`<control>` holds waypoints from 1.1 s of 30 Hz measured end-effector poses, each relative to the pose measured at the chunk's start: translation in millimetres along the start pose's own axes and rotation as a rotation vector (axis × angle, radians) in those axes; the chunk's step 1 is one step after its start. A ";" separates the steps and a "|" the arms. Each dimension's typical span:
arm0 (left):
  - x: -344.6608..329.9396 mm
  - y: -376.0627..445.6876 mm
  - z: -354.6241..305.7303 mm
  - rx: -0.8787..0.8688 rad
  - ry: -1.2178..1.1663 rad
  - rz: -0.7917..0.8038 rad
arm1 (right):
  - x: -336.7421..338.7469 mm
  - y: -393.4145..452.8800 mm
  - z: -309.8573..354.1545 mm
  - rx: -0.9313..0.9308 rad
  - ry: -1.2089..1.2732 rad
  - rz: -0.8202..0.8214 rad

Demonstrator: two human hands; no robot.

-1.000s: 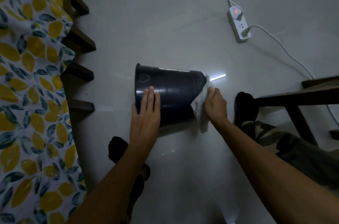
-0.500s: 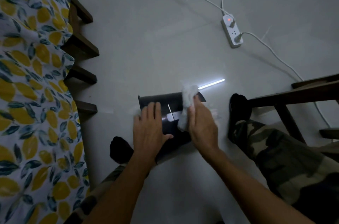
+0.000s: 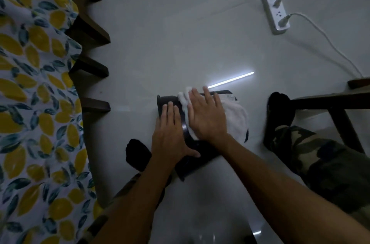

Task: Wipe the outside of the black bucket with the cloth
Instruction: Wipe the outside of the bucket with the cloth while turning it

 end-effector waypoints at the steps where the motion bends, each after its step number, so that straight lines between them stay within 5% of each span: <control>1: 1.8 -0.5 -1.1 0.016 -0.011 0.003 | -0.1 14.2 -4.3 -0.051 -0.005 0.020; 6: 12.4 1.2 -6.5 0.082 -0.023 0.019 | 4.9 38.1 -55.1 -0.169 -0.041 0.027; 10: 8.3 4.2 -4.8 0.114 -0.052 0.031 | 21.1 -51.0 -61.2 -0.150 -0.028 -0.084; 14: -1.0 -5.2 -7.8 0.107 -0.052 -0.001 | 1.1 -126.5 -27.9 0.074 -0.060 0.073; 18: -8.3 -16.7 -10.2 0.081 -0.085 -0.113 | 3.2 -70.9 -0.4 0.330 -0.058 0.164; 24: 1.0 -14.6 -16.8 0.138 -0.056 0.010 | 13.3 49.9 -43.6 -0.191 -0.033 0.212; 28: 3.0 -5.4 -13.1 0.143 -0.049 0.010 | 21.5 -14.1 -80.6 -0.301 -0.031 -0.089; 33: -4.9 -18.0 -16.8 0.117 -0.054 -0.019 | 15.0 -94.0 -16.5 0.116 0.007 0.079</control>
Point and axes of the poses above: each hand's wrist, its own y-axis towards the middle knuckle, its own x-axis out of the back of the hand, z = x × y, the point moved 3 cm from there along y, towards the middle knuckle, and after that the axes turned 8 degrees about -z, right-handed, at the moved point
